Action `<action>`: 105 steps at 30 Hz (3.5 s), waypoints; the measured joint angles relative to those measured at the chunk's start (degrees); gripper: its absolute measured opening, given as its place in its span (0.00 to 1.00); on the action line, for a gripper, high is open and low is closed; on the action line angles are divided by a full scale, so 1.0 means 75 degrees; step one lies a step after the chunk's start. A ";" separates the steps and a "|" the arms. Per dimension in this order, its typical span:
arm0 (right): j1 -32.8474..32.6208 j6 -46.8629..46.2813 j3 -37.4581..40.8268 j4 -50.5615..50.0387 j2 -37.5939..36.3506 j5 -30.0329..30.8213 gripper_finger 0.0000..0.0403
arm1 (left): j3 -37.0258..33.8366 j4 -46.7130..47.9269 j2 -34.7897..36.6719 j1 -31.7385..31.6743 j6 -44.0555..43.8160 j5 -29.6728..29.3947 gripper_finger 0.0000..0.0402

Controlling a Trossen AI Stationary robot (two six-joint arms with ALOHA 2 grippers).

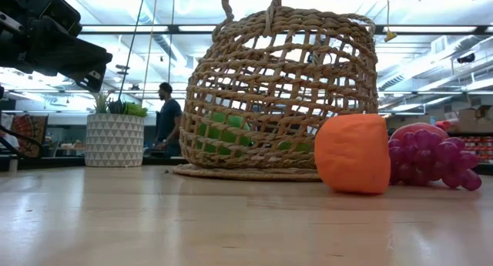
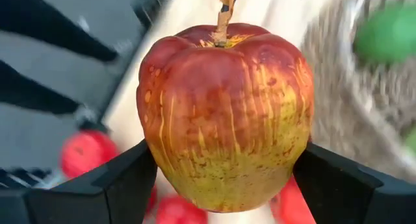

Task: Build produce basket
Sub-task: Put the red apple into the woven basket

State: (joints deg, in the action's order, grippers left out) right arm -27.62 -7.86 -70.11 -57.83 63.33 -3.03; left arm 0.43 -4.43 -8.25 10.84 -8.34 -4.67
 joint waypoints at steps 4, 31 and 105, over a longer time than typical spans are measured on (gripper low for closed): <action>0.0000 -0.0011 -0.0747 0.0636 -0.0016 -0.0006 0.83 | 0.0000 0.0000 0.0000 0.0002 0.0000 0.0000 0.14; 0.0759 0.0102 -0.2124 0.5112 -0.0341 0.0011 0.83 | 0.0000 0.0000 0.0000 0.0002 0.0000 0.0000 0.16; 0.3709 0.0520 -0.2168 0.2355 0.0065 0.2454 0.84 | 0.0000 0.0000 0.0002 -0.0001 0.0000 0.0000 0.16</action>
State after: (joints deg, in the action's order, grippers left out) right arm 0.20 -3.96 -86.37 -40.17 63.81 15.38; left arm 0.43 -4.43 -8.23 10.83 -8.34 -4.67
